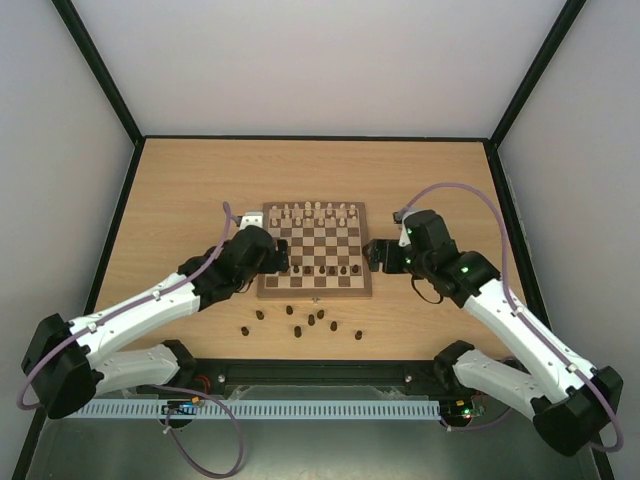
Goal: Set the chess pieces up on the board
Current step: Pick up the chess piece at the center of the board, then place the chess piece on the chessboard, then pick up the chess piece at the center of the board.
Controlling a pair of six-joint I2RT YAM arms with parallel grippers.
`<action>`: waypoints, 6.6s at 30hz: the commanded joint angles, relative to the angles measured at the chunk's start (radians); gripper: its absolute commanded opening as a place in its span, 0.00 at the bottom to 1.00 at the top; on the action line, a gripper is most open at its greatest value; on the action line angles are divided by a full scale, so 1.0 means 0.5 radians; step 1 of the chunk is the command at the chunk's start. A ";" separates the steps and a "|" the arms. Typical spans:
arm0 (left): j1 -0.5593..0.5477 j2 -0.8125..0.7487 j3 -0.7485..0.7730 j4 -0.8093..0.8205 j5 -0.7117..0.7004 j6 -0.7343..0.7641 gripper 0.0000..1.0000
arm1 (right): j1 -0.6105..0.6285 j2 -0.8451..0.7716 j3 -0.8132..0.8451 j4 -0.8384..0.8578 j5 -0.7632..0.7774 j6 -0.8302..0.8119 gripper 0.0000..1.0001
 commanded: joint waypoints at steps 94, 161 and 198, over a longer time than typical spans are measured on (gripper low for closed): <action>-0.003 -0.305 -0.443 0.402 0.255 0.052 0.99 | 0.652 1.019 0.161 -0.103 0.653 0.460 0.13; -0.194 -0.429 -0.123 -0.633 0.091 -0.541 0.99 | 0.549 0.604 -0.092 0.248 0.650 0.171 0.99; -0.799 -0.288 -0.673 -0.793 0.063 -1.436 0.54 | 0.549 0.434 -0.308 0.495 0.301 0.087 0.92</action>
